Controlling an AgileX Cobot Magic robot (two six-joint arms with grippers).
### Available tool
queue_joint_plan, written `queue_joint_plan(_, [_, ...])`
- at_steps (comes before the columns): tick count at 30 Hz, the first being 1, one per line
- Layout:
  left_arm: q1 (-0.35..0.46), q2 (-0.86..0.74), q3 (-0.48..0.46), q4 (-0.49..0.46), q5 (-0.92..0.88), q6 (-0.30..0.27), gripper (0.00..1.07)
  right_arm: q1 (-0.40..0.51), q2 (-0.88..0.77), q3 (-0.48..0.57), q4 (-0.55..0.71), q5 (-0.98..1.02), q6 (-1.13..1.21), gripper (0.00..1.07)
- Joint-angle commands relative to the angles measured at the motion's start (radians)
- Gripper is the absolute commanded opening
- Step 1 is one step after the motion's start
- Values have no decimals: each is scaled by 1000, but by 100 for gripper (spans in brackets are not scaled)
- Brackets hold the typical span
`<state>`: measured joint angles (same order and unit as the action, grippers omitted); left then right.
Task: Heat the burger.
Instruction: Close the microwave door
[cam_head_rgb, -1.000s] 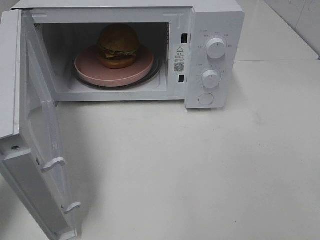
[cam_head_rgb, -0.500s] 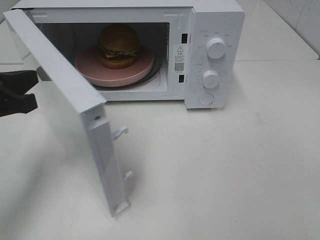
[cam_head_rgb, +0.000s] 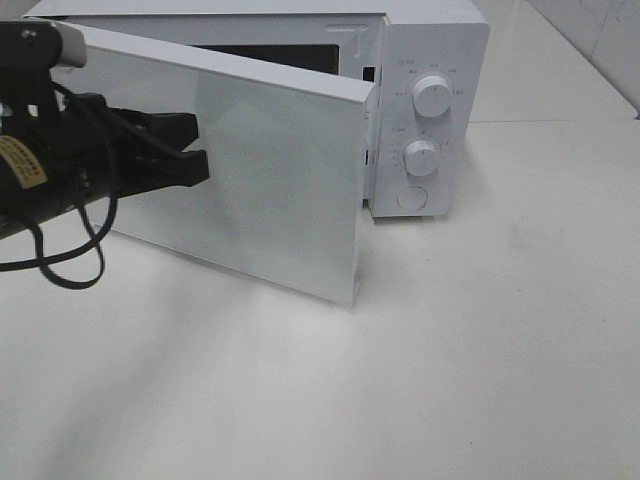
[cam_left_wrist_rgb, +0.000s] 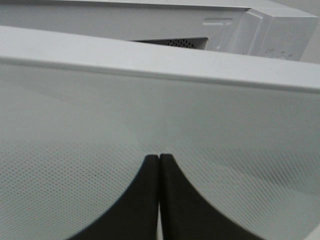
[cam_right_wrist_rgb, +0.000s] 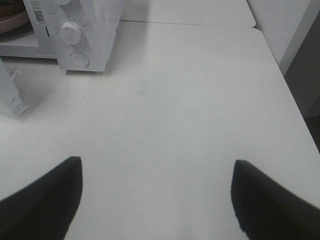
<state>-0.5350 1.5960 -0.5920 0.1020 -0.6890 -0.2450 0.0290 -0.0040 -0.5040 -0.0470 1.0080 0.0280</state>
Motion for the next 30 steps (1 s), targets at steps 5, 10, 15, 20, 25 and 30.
queue_joint_plan(5, [-67, 84, -117, -72, 26, 40, 0, -6, -27, 3, 0, -12, 0, 76])
queue_joint_plan(10, [-110, 171, -253, -81, 47, 48, 0, -6, -27, 3, 0, -12, 0, 76])
queue_joint_plan(15, [-118, 222, -319, -111, 47, 48, 0, -6, -27, 3, 0, -12, 0, 76])
queue_joint_plan(20, [-118, 275, -398, -141, 48, 47, 0, -6, -27, 3, 0, -12, -1, 76])
queue_joint_plan(25, [-118, 315, -458, -167, 48, 47, 0, -6, -27, 3, 0, -12, -1, 76])
queue_joint_plan(30, [-118, 369, -526, -169, 46, 49, 0, -6, -27, 3, 0, -12, -1, 76])
